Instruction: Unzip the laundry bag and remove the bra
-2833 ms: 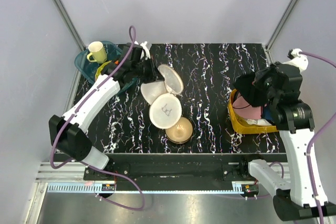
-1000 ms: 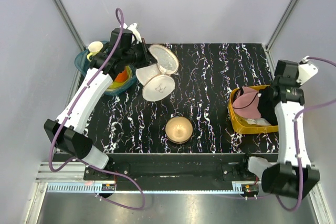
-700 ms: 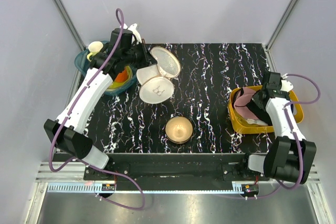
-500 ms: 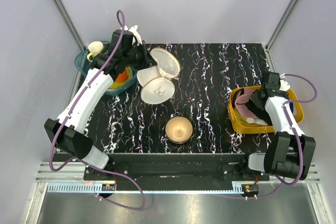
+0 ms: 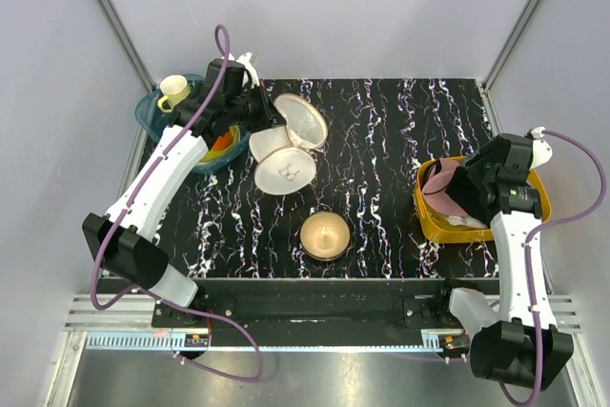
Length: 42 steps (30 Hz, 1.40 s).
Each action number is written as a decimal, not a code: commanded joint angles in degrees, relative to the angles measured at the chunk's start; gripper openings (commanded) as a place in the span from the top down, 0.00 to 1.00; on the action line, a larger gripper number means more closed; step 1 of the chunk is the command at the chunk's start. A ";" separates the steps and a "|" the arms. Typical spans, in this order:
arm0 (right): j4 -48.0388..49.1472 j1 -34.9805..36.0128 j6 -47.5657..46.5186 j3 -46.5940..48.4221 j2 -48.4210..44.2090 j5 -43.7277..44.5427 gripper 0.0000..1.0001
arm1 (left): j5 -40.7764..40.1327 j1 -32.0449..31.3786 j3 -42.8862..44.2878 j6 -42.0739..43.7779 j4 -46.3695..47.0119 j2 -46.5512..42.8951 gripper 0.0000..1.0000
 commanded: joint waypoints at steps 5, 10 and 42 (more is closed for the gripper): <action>0.05 -0.09 1.80 -2.94 0.63 15.28 0.37 | 1.53 0.13 1.62 0.36 1.91 0.21 1.00; 12.14 -0.18 6.62 -11.73 7.74 23.92 0.39 | 1.97 0.22 2.24 1.15 0.50 0.65 1.00; -2.93 -2.29 3.92 4.15 -3.50 -0.95 0.00 | 5.99 0.22 10.13 0.98 -0.29 8.63 1.00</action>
